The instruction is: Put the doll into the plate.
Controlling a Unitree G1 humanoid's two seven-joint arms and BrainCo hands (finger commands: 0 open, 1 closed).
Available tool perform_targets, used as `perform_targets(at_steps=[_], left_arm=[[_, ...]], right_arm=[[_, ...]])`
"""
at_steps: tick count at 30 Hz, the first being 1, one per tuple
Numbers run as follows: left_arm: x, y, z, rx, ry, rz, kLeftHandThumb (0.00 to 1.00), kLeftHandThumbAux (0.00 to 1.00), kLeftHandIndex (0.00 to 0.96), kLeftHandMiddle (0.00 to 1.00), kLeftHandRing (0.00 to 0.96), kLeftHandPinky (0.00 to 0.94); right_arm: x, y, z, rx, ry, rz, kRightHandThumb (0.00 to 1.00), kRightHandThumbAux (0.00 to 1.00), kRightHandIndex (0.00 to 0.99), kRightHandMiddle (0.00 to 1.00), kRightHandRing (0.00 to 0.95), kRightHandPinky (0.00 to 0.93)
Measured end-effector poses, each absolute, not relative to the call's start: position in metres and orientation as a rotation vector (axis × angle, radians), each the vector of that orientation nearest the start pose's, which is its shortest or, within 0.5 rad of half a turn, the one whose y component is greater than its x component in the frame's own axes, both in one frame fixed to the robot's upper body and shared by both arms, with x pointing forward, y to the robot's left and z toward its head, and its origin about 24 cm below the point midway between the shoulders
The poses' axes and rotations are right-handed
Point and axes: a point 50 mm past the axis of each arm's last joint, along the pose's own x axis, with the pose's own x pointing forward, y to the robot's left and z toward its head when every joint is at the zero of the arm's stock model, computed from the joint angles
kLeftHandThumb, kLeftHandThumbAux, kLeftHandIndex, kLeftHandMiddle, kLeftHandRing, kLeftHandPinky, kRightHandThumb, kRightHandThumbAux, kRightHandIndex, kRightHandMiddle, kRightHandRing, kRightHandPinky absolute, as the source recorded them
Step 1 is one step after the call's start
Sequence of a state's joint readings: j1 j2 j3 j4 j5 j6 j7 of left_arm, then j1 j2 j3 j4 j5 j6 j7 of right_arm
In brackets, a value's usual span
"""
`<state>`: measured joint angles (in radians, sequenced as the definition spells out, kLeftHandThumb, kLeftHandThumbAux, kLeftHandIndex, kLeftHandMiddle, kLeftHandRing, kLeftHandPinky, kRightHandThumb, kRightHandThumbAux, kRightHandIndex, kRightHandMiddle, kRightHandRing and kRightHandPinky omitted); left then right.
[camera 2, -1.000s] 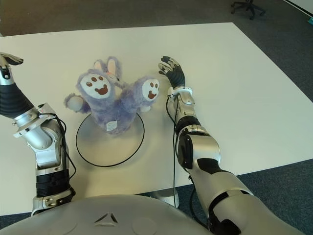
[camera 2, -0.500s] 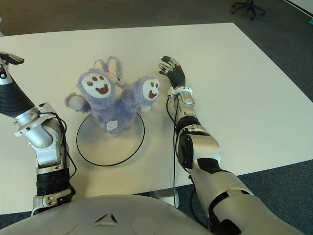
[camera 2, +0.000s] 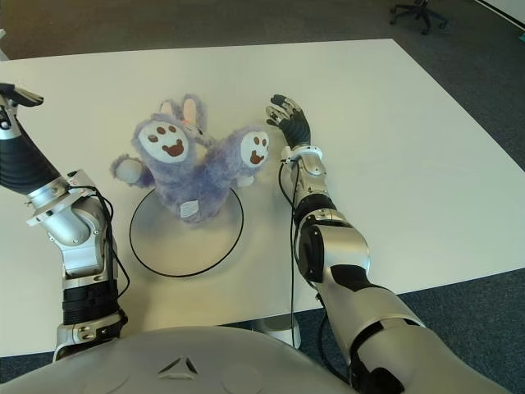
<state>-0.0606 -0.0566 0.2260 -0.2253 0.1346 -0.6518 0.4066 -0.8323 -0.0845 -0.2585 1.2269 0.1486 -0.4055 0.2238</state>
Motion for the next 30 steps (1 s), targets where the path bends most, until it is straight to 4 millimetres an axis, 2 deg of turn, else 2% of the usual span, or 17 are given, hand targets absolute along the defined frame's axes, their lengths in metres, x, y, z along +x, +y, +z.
perform_targets(at_steps=[30], left_arm=[[0.2188,0.2039,0.1509,-0.020,-0.924,0.586,0.699,0.698,0.431,0.667,0.614,0.526]], right_arm=[[0.3777,-0.1443,0.0602,0.179,0.004,0.127,0.442,0.779,0.218,0.196,0.236,0.307]])
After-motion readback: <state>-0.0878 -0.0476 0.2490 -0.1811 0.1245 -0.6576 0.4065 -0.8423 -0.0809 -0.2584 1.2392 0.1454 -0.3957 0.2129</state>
